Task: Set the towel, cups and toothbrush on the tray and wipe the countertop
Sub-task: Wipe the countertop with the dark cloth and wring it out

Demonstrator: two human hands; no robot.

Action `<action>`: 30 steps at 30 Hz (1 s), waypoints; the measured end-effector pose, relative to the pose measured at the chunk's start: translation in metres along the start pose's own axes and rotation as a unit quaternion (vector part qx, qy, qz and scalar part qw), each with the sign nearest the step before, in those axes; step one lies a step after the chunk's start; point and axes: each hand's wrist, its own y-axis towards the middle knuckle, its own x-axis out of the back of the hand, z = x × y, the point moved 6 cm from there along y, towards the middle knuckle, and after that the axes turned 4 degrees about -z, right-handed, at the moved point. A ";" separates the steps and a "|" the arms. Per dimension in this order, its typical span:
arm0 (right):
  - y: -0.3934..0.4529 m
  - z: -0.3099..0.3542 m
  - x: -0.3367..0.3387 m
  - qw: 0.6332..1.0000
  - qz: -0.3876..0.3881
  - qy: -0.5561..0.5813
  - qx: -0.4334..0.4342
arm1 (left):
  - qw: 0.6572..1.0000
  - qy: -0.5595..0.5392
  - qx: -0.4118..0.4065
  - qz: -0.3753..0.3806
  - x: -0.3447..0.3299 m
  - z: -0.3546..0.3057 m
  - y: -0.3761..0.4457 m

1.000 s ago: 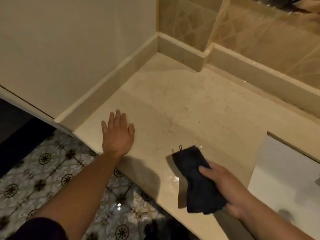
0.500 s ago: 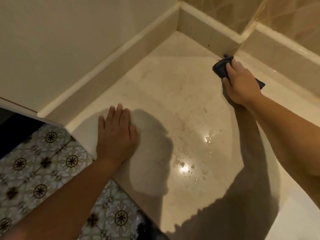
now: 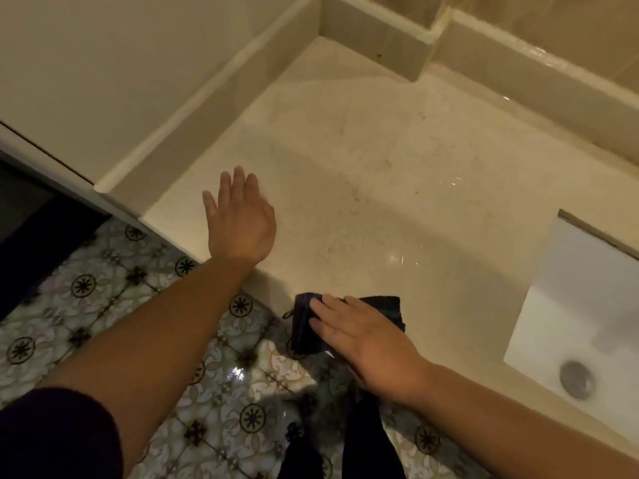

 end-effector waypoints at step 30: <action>0.296 -0.284 0.124 0.980 -0.127 -0.104 -0.108 | 0.995 -0.001 0.007 -0.095 0.010 0.000 0.000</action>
